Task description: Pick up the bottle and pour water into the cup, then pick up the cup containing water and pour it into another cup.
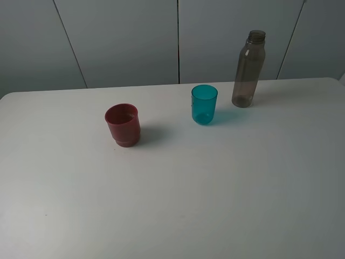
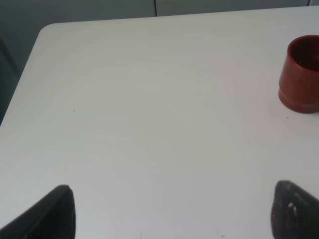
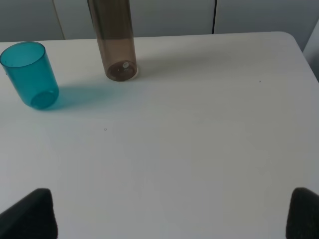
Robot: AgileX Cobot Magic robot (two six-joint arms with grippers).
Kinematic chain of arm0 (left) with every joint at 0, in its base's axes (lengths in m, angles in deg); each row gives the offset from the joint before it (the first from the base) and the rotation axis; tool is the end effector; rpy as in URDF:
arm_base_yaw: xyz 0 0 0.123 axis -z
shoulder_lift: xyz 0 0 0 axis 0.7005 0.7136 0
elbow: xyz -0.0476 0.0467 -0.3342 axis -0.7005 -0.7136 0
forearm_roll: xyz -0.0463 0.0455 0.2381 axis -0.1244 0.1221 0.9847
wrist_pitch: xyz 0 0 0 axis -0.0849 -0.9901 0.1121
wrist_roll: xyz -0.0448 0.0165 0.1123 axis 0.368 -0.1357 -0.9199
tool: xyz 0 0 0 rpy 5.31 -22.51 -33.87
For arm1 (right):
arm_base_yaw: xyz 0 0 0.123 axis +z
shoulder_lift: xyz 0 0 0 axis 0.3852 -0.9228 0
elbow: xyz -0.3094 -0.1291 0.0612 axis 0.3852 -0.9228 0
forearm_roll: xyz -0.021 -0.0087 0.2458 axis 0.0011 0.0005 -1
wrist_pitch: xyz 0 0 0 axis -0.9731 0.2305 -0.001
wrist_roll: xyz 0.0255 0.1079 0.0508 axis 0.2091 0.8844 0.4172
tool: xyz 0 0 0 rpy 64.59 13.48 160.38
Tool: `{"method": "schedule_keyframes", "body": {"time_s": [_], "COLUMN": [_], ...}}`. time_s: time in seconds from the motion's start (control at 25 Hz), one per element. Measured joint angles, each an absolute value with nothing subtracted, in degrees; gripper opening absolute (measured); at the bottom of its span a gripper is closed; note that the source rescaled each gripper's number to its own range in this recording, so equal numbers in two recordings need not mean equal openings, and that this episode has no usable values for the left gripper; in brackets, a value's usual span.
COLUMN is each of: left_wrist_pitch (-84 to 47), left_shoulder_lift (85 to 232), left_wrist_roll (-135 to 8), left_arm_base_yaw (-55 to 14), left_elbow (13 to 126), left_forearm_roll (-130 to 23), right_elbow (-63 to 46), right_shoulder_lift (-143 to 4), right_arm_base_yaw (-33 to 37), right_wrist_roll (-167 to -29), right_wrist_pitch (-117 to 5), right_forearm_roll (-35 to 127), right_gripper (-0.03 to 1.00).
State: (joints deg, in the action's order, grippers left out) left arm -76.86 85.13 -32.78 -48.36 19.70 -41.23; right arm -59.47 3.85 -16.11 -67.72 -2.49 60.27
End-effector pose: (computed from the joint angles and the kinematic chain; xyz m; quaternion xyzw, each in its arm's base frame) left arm -0.0409 -0.0051 0.2622 -0.0015 0.8560 0.0230 0.5165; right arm -0.0401 -0.0164 0.2615 0.0105 0.8578 0.0084 0.5138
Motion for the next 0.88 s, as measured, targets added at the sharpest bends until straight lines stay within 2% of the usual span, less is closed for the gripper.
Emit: {"method": "schedule_keyframes", "body": {"time_s": [0.88], "left_wrist_pitch": [-76.86], "left_shoulder_lift": [85.13], "left_wrist_roll": [-32.78], "left_arm_base_yaw": [-48.36], "left_elbow": [19.70], "left_forearm_roll": [-41.23], "right_elbow": [-59.47], "right_shoulder_lift": [3.85], "right_arm_base_yaw": [-16.11], "right_wrist_roll": [-67.72], "right_wrist_pitch": [-2.49], "right_forearm_roll": [60.27], "right_gripper": [0.98]}}
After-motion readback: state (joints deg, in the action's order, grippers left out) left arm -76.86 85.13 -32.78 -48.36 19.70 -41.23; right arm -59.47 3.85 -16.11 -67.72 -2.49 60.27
